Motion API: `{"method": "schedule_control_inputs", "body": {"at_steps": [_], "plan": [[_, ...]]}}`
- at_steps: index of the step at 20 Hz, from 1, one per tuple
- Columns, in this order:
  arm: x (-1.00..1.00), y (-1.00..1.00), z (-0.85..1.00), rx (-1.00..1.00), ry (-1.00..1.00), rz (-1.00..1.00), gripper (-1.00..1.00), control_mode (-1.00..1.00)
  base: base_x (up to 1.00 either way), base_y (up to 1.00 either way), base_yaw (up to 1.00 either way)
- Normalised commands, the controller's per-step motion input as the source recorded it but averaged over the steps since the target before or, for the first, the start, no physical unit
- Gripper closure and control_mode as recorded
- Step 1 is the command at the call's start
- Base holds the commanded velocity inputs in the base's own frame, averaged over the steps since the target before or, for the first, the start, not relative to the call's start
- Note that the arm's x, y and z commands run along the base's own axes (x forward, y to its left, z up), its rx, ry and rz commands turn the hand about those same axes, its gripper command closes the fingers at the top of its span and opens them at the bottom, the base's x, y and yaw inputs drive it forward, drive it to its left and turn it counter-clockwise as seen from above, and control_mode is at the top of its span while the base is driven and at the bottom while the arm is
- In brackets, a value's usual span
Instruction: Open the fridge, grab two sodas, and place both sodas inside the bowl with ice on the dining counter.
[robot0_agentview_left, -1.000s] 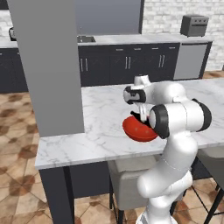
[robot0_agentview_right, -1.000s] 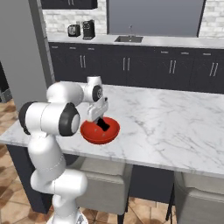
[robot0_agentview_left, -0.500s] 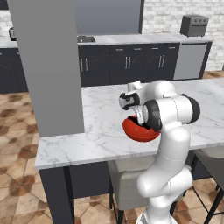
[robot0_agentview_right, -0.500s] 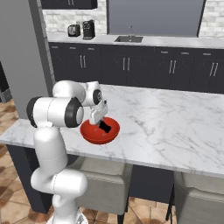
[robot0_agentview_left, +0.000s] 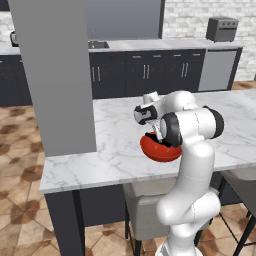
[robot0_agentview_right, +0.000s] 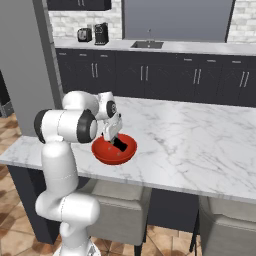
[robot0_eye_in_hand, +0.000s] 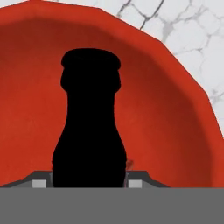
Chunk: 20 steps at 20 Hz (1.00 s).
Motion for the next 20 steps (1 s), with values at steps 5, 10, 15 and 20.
{"method": "schedule_control_inputs", "body": {"at_steps": [5,10,15,20], "plan": [[0.01,-0.06,-0.14,0.0,0.0,0.04,1.0,-1.0,0.0,0.0,0.0],[0.0,-0.13,-0.13,0.0,0.0,0.02,1.0,-1.0,0.0,0.0,0.0],[-0.15,-0.13,-0.17,0.0,-0.01,0.01,1.0,-1.0,0.0,0.0,0.0],[-0.53,-0.05,-0.11,0.0,-0.16,0.0,-1.0,-1.0,0.0,0.0,0.0]]}}
